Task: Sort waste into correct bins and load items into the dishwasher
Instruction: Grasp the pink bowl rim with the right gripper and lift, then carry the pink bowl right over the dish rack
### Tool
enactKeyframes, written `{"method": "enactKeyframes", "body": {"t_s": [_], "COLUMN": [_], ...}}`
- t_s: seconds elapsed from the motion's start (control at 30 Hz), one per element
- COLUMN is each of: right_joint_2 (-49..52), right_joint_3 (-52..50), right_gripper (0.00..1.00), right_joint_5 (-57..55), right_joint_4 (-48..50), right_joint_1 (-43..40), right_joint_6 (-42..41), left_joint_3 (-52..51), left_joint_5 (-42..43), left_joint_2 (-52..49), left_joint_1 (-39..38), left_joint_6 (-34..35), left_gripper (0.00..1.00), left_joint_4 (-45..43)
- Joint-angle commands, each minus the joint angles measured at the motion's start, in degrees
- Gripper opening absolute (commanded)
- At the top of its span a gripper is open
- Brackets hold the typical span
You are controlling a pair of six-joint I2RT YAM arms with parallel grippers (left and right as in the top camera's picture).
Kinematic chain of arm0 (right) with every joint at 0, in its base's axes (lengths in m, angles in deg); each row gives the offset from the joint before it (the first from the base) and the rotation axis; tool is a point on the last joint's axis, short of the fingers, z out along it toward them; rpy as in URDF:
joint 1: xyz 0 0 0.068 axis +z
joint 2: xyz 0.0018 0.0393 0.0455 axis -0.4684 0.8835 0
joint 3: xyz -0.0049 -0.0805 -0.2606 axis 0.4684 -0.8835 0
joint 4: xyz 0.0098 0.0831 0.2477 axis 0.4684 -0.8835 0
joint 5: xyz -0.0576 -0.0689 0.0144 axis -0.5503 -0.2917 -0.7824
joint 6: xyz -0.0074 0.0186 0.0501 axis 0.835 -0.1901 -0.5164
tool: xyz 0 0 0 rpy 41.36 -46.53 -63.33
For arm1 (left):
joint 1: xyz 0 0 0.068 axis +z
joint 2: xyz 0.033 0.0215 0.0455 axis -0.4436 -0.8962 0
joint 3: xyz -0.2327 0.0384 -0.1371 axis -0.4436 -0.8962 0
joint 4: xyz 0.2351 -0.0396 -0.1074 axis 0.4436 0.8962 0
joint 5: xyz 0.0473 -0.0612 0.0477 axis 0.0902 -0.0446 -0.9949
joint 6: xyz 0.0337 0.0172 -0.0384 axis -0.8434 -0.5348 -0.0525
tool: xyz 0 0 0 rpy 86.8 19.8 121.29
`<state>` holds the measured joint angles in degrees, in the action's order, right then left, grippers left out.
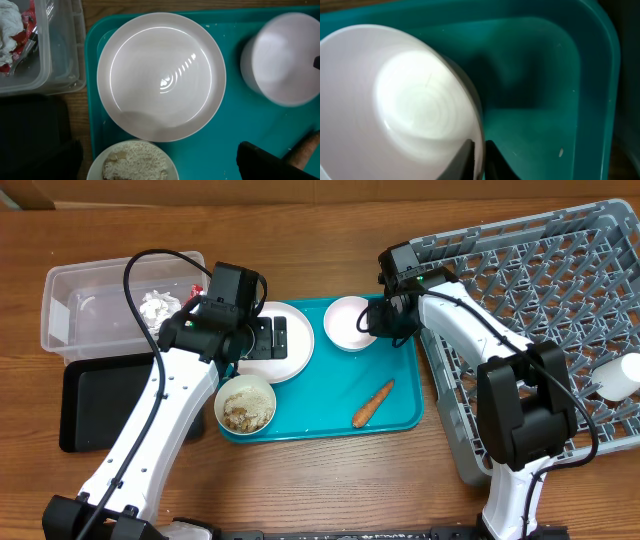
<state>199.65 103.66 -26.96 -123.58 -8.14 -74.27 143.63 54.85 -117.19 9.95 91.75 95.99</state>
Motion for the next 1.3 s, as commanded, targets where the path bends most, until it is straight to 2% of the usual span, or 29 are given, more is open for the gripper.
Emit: {"method": "enactKeyframes", "body": {"t_s": [0.0, 0.27, 0.47, 0.67, 0.8, 0.97, 1.0, 1.2, 1.27], "right_joint_2": [0.6, -0.3, -7.3, -17.0, -19.6, -19.7, -19.7, -18.9, -17.7], "right_joint_3": [1.0, 1.6, 5.4, 6.7, 6.7, 6.6, 6.6, 6.6, 6.6], "right_gripper": [0.04, 0.04, 0.04, 0.04, 0.04, 0.04, 0.04, 0.04, 0.04], "right_joint_5": [-0.4, -4.1, -11.2, -25.7, -36.9, -56.5, -62.6, -72.2, -73.7], "right_joint_4": [-0.1, -3.1, -7.0, -6.6, -5.2, 1.2, 5.6, 18.4, 21.1], "right_joint_1": [0.5, 0.5, 0.4, -0.9, -4.1, -10.2, -12.9, -23.3, -26.1], "right_joint_6": [-0.3, -0.2, 4.0, 6.5, 6.5, 6.4, 6.5, 6.6, 9.1], "left_joint_3": [0.6, 0.6, 0.6, 0.6, 0.6, 0.6, 0.6, 0.6, 0.6], "left_joint_5": [-0.7, -0.7, -0.8, -0.8, -0.8, -0.8, -0.8, -0.9, -1.0], "left_joint_2": [0.4, 0.4, 0.4, 0.4, 0.4, 0.4, 0.4, 0.4, 0.4], "left_joint_1": [0.2, 0.2, 0.2, 0.2, 0.2, 0.3, 0.2, 0.3, 0.2], "left_joint_6": [1.2, 1.2, 1.2, 1.2, 1.2, 1.1, 0.6, 0.5, 0.5], "left_gripper": [1.0, 1.0, 1.0, 1.0, 1.0, 1.0, 1.0, 1.0, 1.0], "left_joint_4": [0.0, 0.8, 0.6, 0.5, 0.5, 0.5, 0.5, 0.3, 0.2]}}
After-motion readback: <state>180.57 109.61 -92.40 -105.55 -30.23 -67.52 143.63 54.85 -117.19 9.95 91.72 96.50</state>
